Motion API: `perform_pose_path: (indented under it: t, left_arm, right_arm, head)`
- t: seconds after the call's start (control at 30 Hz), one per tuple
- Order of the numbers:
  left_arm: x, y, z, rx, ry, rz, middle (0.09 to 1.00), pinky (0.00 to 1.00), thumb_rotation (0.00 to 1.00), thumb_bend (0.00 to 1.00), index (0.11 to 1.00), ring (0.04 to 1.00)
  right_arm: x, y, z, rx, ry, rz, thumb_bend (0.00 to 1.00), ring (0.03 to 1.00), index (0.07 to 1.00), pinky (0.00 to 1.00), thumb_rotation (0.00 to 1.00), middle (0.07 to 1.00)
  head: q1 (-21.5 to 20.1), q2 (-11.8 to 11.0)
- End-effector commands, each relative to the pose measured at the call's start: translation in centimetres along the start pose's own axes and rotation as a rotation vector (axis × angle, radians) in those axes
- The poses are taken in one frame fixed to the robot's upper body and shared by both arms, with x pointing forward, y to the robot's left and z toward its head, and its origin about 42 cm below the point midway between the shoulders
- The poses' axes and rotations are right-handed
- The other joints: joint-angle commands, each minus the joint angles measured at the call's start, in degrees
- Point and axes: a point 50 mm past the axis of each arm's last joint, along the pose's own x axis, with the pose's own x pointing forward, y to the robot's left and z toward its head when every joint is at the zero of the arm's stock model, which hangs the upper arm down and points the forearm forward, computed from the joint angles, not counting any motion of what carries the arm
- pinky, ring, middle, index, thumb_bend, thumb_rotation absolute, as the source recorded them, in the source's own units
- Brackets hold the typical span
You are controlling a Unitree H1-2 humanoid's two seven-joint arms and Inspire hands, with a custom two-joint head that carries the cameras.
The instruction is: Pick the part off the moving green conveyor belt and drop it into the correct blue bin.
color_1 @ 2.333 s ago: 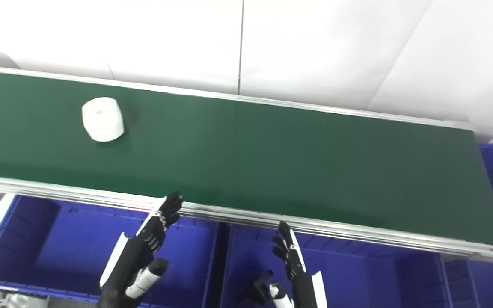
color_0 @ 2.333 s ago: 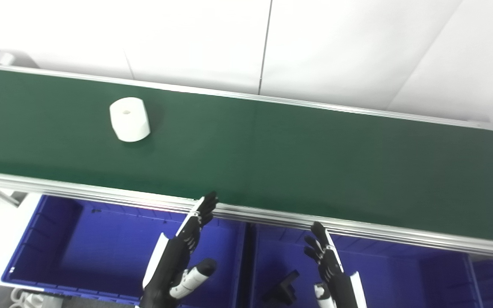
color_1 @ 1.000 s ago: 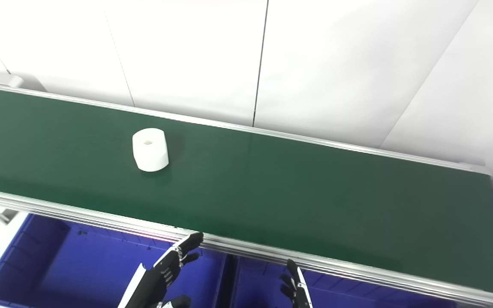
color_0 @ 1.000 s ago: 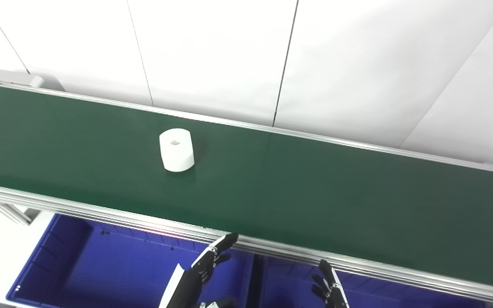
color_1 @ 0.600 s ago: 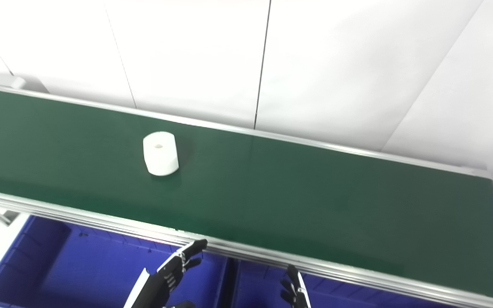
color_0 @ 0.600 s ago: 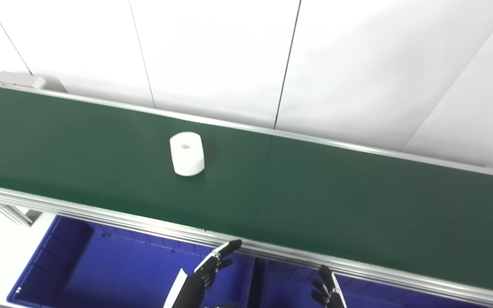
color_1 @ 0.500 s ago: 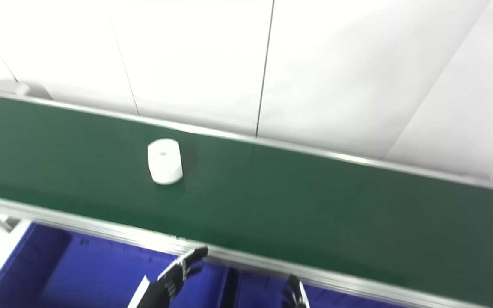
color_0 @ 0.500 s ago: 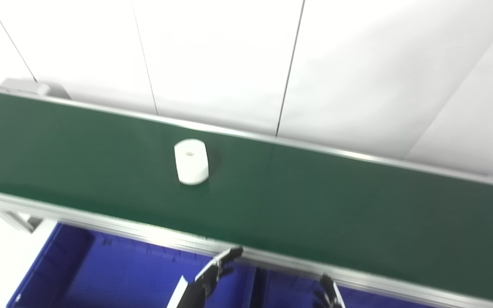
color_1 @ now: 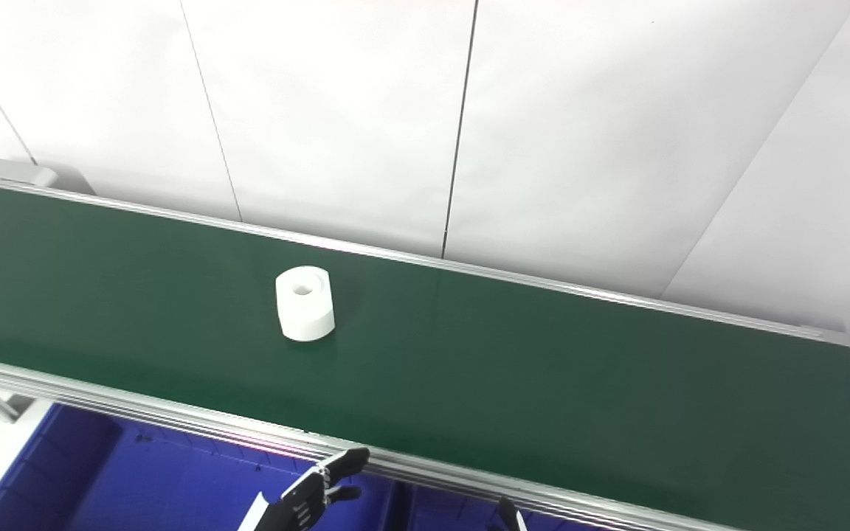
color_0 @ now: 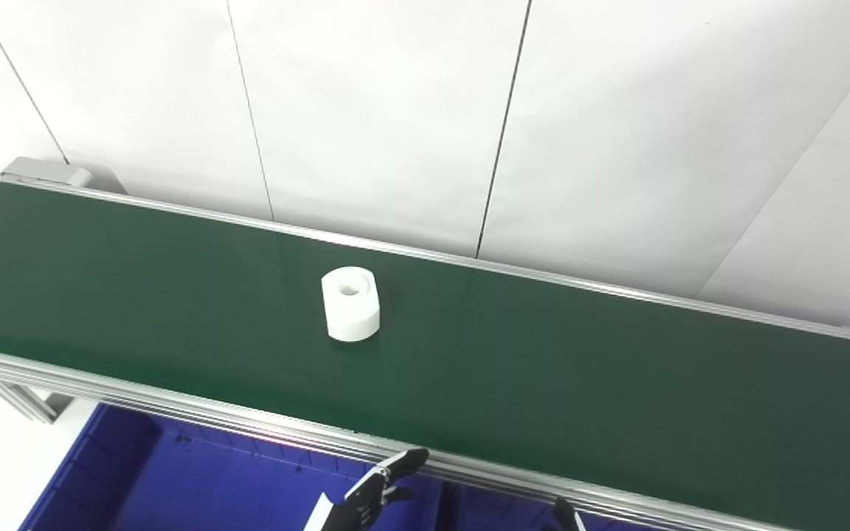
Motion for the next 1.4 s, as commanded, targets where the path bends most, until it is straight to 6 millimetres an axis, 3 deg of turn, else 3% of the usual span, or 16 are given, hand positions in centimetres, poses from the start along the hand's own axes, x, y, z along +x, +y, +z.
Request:
perform_pose_path:
  t: [0.0, 0.2, 0.33, 0.5, 0.57, 0.6, 0.63, 0.67, 0.8, 0.97, 1.07, 1.17, 1.37]
  left_arm:
    - [0.2, -0.2, 0.6, -0.003, -0.058, 0.005, 0.872, 0.77, 0.73, 0.87, 0.826, 0.877]
    - [0.8, -0.5, 0.8, -0.015, -0.073, -0.013, 0.868, 0.76, 0.71, 0.88, 0.816, 0.869]
    - [1.2, -0.8, 1.7, -0.018, -0.117, -0.037, 0.858, 0.74, 0.64, 0.89, 0.799, 0.857]
    - [2.6, -0.9, 5.9, -0.05, -0.28, -0.025, 0.835, 0.68, 0.55, 0.9, 0.786, 0.818]
    - [3.4, -0.9, 8.0, -0.037, -0.366, -0.004, 0.816, 0.65, 0.51, 0.94, 0.771, 0.794]
    - [3.9, -0.7, 9.2, -0.026, -0.418, 0.01, 0.788, 0.59, 0.39, 0.96, 0.754, 0.763]
    - [4.3, -0.5, 10.3, -0.017, -0.463, 0.018, 0.778, 0.58, 0.33, 0.98, 0.746, 0.754]
    - [4.8, -0.2, 11.2, 0.008, -0.509, 0.021, 0.771, 0.56, 0.25, 0.99, 0.741, 0.749]
    - [7.2, 2.0, 14.1, 0.172, -0.65, 0.025, 0.76, 0.55, 0.17, 1.0, 0.736, 0.743]
    - [10.5, 5.2, 16.3, 0.375, -0.728, 0.032, 0.757, 0.56, 0.2, 1.0, 0.743, 0.747]
    - [12.6, 7.0, 17.7, 0.507, -0.756, 0.004, 0.736, 0.58, 0.17, 1.0, 0.715, 0.746]
    - [14.1, 8.2, 18.9, 0.644, -0.786, -0.027, 0.762, 0.62, 0.19, 1.0, 0.758, 0.766]
    - [16.4, 9.4, 20.6, 0.921, -0.864, -0.159, 0.794, 0.73, 0.13, 1.0, 0.847, 0.794]
  right_arm:
    - [0.2, 0.0, 0.6, 0.018, -0.067, -0.011, 0.86, 0.906, 0.966, 0.84, 0.98, 0.958]
    - [0.3, -0.1, 0.2, 0.009, -0.058, -0.007, 0.87, 0.914, 0.976, 0.86, 0.98, 0.964]
    - [0.4, -0.1, 0.3, 0.007, -0.064, -0.013, 0.87, 0.905, 0.971, 0.84, 0.98, 0.956]
    - [0.8, 0.0, 0.3, -0.006, -0.074, -0.005, 0.85, 0.893, 0.969, 0.82, 0.98, 0.946]
    - [0.9, 0.0, 0.2, -0.006, -0.075, -0.002, 0.83, 0.891, 0.965, 0.82, 0.97, 0.943]
    - [1.0, 0.1, 0.2, -0.002, -0.074, -0.001, 0.83, 0.893, 0.965, 0.81, 0.98, 0.945]
    - [1.1, 0.1, 0.2, 0.004, -0.073, 0.0, 0.84, 0.896, 0.967, 0.82, 0.98, 0.948]
    - [1.1, 0.2, 0.2, 0.01, -0.072, 0.001, 0.85, 0.902, 0.969, 0.83, 0.97, 0.951]
    - [1.4, 0.6, 0.2, 0.016, -0.075, 0.005, 0.85, 0.904, 0.968, 0.84, 0.97, 0.948]
    - [1.4, 1.0, 0.4, 0.033, -0.079, 0.006, 0.86, 0.903, 0.961, 0.85, 0.95, 0.943]
    - [1.4, 1.1, 0.5, 0.028, -0.082, 0.005, 0.87, 0.894, 0.952, 0.85, 0.95, 0.934]
    - [1.3, 1.2, 0.6, 0.032, -0.084, 0.008, 0.87, 0.892, 0.95, 0.84, 0.95, 0.931]
    - [1.3, 1.5, 0.8, 0.042, -0.088, 0.011, 0.87, 0.888, 0.948, 0.84, 0.95, 0.926]
  head:
    - [-0.06, -0.28]
    - [-0.04, -1.33]
    - [0.44, -1.09]
    - [0.6, -1.19]
    - [0.52, -1.23]
    - [0.45, -1.14]
    - [0.38, -1.18]
    - [0.33, -1.19]
    - [0.25, -1.22]
    - [-0.23, -0.76]
    - [-0.25, -0.7]
    - [-0.28, -0.56]
    - [-0.86, -0.32]
